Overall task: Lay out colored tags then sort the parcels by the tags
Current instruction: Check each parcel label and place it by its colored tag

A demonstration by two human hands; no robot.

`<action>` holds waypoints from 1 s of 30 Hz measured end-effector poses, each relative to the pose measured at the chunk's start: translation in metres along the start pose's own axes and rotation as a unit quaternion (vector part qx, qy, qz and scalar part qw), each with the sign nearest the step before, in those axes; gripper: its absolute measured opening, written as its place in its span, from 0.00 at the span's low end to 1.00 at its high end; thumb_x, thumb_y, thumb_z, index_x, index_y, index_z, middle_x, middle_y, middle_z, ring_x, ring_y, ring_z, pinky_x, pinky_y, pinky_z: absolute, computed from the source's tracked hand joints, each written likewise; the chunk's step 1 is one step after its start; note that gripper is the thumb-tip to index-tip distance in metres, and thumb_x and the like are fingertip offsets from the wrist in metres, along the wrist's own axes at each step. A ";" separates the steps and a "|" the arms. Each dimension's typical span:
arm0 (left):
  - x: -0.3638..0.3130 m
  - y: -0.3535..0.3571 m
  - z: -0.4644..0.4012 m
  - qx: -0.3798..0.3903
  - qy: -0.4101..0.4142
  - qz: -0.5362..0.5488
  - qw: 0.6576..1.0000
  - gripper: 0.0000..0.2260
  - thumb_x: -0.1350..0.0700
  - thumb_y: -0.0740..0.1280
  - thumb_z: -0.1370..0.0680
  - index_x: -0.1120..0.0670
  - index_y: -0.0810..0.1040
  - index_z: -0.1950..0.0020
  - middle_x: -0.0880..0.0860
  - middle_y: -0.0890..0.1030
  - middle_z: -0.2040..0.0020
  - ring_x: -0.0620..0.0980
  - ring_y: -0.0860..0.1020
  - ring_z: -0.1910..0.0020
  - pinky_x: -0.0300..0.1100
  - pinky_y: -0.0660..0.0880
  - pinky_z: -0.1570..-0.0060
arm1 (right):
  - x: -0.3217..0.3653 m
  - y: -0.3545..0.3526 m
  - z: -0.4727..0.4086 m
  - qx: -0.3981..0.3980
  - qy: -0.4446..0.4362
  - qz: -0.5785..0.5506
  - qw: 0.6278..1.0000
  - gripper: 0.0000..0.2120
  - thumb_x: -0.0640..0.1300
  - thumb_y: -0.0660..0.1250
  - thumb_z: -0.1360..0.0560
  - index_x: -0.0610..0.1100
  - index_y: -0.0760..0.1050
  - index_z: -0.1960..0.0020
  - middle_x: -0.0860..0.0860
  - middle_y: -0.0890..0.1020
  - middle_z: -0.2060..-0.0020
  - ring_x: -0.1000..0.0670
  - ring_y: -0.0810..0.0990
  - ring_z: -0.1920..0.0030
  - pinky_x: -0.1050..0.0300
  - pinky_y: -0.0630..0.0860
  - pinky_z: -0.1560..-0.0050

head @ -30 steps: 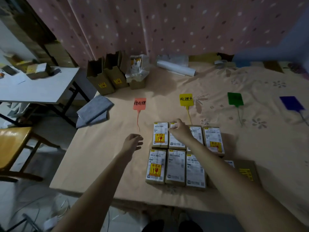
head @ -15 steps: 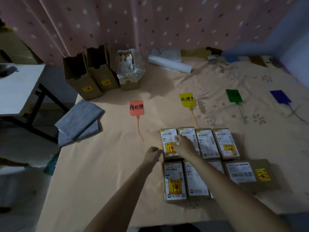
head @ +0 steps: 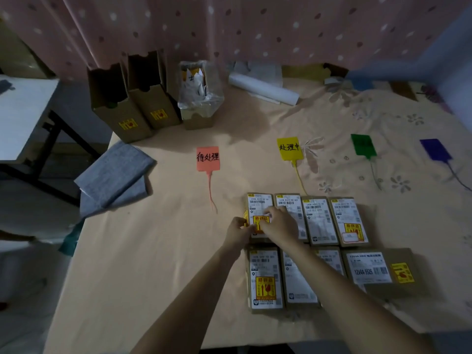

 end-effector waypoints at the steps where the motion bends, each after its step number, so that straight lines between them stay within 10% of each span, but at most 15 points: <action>1: -0.001 0.000 0.001 -0.009 -0.004 0.016 1.000 0.14 0.59 0.69 0.24 0.59 0.69 0.42 0.57 0.80 0.50 0.51 0.80 0.58 0.40 0.75 0.67 | 0.000 0.001 0.000 0.001 -0.001 -0.004 1.000 0.17 0.52 0.64 0.27 0.50 0.75 0.39 0.49 0.73 0.40 0.49 0.77 0.46 0.56 0.74 0.55; 14: -0.043 -0.035 0.024 -0.023 0.070 0.125 0.989 0.22 0.59 0.75 0.29 0.60 0.68 0.40 0.61 0.77 0.40 0.55 0.80 0.48 0.44 0.78 0.58 | 0.017 -0.044 0.005 -0.034 -0.016 -0.202 0.979 0.25 0.49 0.69 0.27 0.47 0.69 0.32 0.52 0.76 0.41 0.49 0.76 0.41 0.55 0.74 0.45; 23: -0.090 -0.044 0.079 0.051 0.118 0.170 0.977 0.17 0.58 0.70 0.24 0.61 0.69 0.39 0.59 0.79 0.43 0.53 0.80 0.48 0.47 0.77 0.52 | 0.032 -0.076 0.030 0.074 -0.003 -0.495 0.866 0.22 0.48 0.72 0.26 0.45 0.73 0.34 0.46 0.84 0.46 0.49 0.84 0.50 0.53 0.82 0.53; 30: -0.118 -0.029 0.107 0.113 0.166 0.114 0.973 0.11 0.49 0.64 0.21 0.56 0.77 0.48 0.50 0.83 0.52 0.48 0.80 0.48 0.48 0.74 0.45 | 0.053 -0.110 0.068 -0.210 -0.105 -0.193 0.953 0.32 0.56 0.77 0.38 0.54 0.71 0.37 0.54 0.80 0.45 0.51 0.80 0.49 0.54 0.79 0.55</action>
Point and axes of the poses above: each hand's wrist, its own z-axis away from the middle knuckle, its own y-axis out of the palm, x = y × z, the point moved 6 cm from there along -z, towards the middle knuckle
